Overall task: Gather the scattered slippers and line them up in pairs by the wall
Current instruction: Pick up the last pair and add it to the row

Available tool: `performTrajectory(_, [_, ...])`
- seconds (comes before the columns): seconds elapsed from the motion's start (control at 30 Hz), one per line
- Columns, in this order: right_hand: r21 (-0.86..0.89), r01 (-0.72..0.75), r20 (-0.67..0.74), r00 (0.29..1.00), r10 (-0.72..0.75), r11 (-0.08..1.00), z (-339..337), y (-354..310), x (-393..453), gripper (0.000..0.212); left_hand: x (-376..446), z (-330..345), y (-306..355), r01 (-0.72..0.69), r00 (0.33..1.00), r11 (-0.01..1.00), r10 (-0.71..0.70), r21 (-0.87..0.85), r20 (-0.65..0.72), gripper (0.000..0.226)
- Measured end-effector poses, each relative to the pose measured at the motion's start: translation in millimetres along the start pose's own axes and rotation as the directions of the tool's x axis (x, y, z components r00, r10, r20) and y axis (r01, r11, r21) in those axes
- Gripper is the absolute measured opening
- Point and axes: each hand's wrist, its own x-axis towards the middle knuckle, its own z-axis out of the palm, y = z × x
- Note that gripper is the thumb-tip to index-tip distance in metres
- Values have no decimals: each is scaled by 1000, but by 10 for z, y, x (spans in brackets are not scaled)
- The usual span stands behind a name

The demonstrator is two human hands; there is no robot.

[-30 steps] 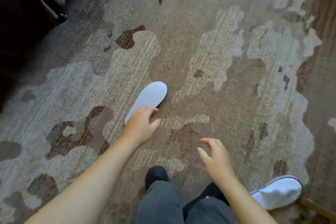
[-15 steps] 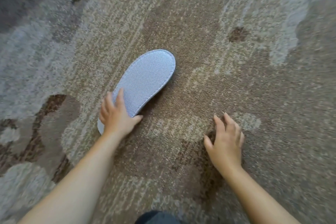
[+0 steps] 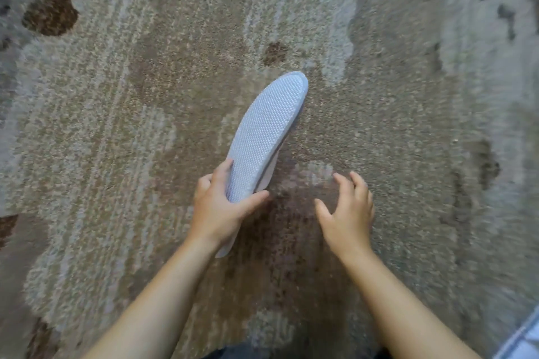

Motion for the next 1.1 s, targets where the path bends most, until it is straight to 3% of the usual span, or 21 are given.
performTrajectory(0.13, [70,-173,-127,975,181,982,-403,648,-42,55,-158,783,578,-125,970,992,119,13,214,85])
performTrajectory(0.23, [153,-320,-231,909,348,935,-629,1197,-156,56,-298,1371,887,-235,917,970,199,64,347,81])
performTrajectory(0.33, [209,-464,-295,810,508,861,-787,1702,-344,61,-475,1870,1114,-329,863,936,245,123,442,82])
performTrajectory(0.47, [252,-638,-396,619,679,728,-972,2233,-625,74,-753,2405,1325,-388,804,909,253,153,538,80])
performTrajectory(0.7, [281,-696,-511,474,717,660,-1138,2757,-907,87,-1041,2937,1381,-480,707,855,244,197,664,79])
performTrajectory(0.9, [279,-731,-501,443,744,623,-1284,2997,-888,83,-1010,2992,1359,-467,717,862,241,194,654,78])
performTrajectory(1.1, [271,-703,-478,495,725,658,-1316,3082,-834,34,-951,2946,1345,-462,720,868,248,182,648,81])
